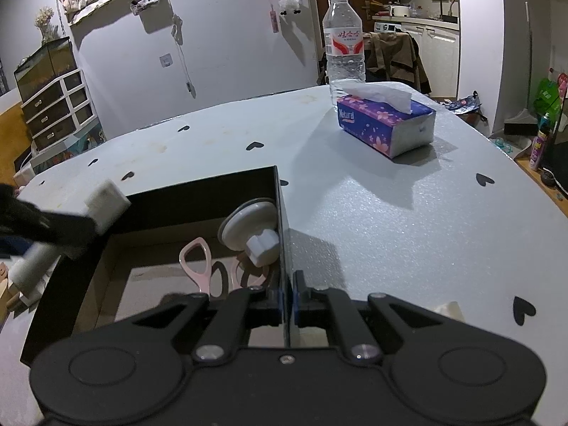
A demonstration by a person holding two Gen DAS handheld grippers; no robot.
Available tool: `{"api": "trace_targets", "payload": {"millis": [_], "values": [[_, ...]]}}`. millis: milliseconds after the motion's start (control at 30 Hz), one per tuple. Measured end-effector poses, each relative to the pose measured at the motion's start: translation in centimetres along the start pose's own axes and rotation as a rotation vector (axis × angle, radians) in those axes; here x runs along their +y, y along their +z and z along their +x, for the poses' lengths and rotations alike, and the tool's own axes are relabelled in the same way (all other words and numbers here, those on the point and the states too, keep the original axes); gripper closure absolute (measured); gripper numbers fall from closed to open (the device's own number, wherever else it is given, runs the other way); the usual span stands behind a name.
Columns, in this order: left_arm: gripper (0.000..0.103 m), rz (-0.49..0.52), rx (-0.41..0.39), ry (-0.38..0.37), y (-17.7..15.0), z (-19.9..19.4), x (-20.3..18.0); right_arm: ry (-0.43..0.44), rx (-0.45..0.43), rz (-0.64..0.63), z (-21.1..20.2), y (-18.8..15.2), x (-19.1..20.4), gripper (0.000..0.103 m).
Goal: Organize rigid objects
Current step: 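Grasp the white slotted cylindrical tool with the left gripper, then lower the white tool into the black box and open the left gripper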
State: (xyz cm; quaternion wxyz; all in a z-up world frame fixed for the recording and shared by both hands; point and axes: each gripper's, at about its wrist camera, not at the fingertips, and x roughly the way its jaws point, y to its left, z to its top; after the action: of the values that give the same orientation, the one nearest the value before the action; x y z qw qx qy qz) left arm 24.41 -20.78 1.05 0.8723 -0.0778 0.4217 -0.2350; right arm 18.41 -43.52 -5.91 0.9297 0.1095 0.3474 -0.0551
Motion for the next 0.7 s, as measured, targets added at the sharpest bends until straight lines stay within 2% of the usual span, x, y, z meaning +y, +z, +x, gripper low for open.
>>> {"api": "trace_targets", "payload": {"millis": [200,433,500,567,700], "values": [[0.055,-0.085,0.095,0.051,-0.6,3.2,-1.2,0.009,-0.001,0.001,0.1,0.0,-0.1,0.097],[0.055,-0.188,0.098,0.062,-0.7,4.8,-0.9,0.014,-0.003,0.006,0.0,-0.1,-0.3,0.097],[0.049,-0.214,0.091,0.057,-0.6,5.0,-0.8,0.014,-0.003,0.006,0.0,-0.1,-0.3,0.097],[0.031,-0.218,0.079,0.044,-0.5,4.8,-0.8,0.013,-0.003,0.005,0.0,-0.1,-0.3,0.096],[0.027,-0.192,0.079,0.034,-0.3,4.5,-1.1,0.014,-0.003,0.006,0.1,-0.1,-0.2,0.096]]}}
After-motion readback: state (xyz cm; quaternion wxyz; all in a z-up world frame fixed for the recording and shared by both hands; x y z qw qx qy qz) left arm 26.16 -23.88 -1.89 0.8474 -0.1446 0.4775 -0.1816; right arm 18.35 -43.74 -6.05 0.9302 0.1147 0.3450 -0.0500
